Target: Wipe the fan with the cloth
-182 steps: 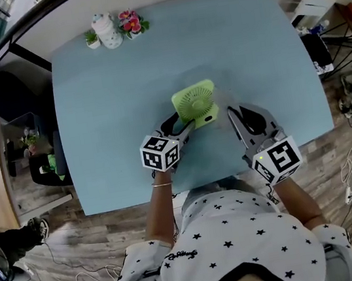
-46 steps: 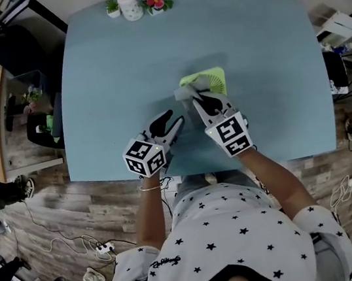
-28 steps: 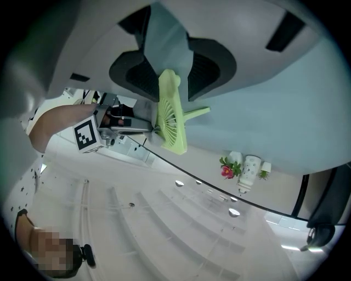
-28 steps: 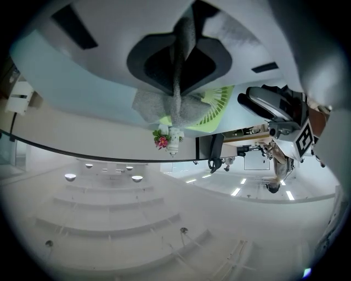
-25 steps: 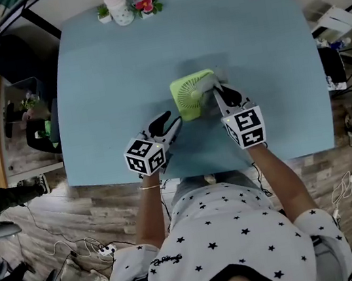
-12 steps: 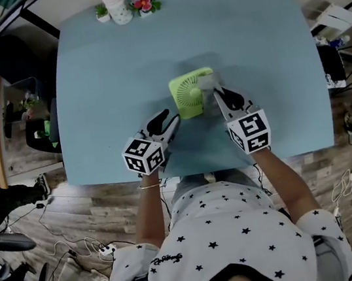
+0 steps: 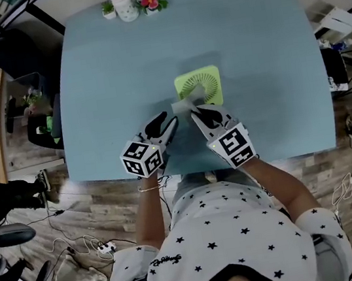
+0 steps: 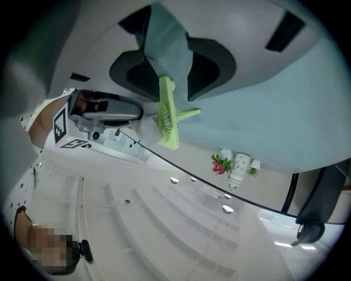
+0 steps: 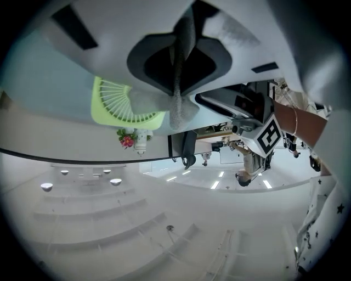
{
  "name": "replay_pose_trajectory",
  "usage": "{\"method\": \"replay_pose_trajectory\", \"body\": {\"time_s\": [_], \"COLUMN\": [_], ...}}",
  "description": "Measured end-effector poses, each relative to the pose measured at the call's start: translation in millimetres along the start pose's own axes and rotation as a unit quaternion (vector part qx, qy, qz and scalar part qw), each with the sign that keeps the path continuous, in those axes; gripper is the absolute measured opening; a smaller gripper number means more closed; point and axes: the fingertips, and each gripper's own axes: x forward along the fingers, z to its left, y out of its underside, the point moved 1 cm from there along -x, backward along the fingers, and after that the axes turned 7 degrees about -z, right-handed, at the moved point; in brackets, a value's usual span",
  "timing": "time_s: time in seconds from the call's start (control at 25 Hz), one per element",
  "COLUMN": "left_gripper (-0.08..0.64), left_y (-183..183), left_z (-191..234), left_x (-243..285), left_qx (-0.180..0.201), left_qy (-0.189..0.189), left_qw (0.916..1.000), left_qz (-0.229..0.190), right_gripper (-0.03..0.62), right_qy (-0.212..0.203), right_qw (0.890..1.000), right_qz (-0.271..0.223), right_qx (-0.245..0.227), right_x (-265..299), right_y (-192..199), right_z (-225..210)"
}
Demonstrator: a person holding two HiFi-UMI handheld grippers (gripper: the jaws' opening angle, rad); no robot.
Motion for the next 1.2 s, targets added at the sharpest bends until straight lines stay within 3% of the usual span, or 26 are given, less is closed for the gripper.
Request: {"method": "replay_pose_trajectory", "body": {"time_s": [0.16, 0.44, 1.2], "left_gripper": [0.178, 0.178, 0.176], "left_y": [3.5, 6.3, -0.2], "left_z": [4.6, 7.6, -5.1], "left_x": [-9.8, -21.0, 2.2], "left_qx": [-0.002, -0.003, 0.008], "left_qy": [-0.011, -0.020, 0.005], "left_qw": [0.9999, 0.9998, 0.9999], "left_qz": [0.001, 0.005, 0.011], "right_gripper": [0.023, 0.023, 0.023], "right_qy": [-0.013, 0.005, 0.064], "right_qw": [1.000, 0.998, 0.995], "right_qz": [0.027, 0.064, 0.076], "right_qx": [-0.007, -0.027, -0.002], "right_x": [18.2, 29.5, -2.0], "right_y": [17.9, 41.9, 58.2], "right_z": [11.7, 4.6, -40.8]}}
